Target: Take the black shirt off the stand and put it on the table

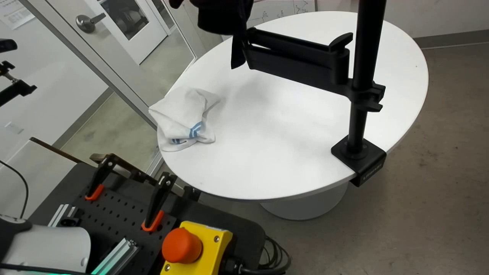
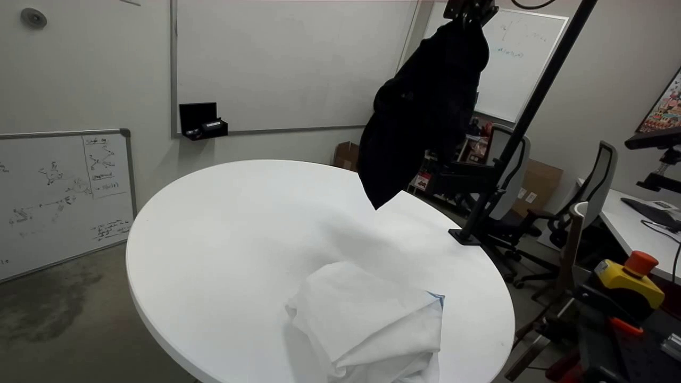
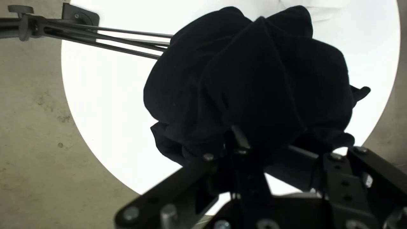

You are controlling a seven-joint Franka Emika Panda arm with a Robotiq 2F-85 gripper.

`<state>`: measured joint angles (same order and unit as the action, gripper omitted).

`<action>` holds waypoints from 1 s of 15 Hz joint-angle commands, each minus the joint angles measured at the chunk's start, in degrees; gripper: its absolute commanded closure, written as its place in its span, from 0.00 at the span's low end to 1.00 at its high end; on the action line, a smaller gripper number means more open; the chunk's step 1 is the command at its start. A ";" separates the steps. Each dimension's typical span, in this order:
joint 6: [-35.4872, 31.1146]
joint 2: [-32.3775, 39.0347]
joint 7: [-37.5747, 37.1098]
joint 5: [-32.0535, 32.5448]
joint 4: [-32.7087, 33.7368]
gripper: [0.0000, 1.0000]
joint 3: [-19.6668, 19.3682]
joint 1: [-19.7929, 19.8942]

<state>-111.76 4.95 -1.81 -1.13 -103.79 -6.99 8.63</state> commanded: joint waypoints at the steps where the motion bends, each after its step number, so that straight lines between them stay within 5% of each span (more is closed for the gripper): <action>1: 0.77 -1.14 1.48 -0.46 -1.19 0.98 1.48 -1.97; 15: -7.06 5.42 -1.60 8.50 -7.78 0.98 4.17 -6.38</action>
<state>-115.63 8.53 -2.02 4.16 -110.17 -2.21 2.55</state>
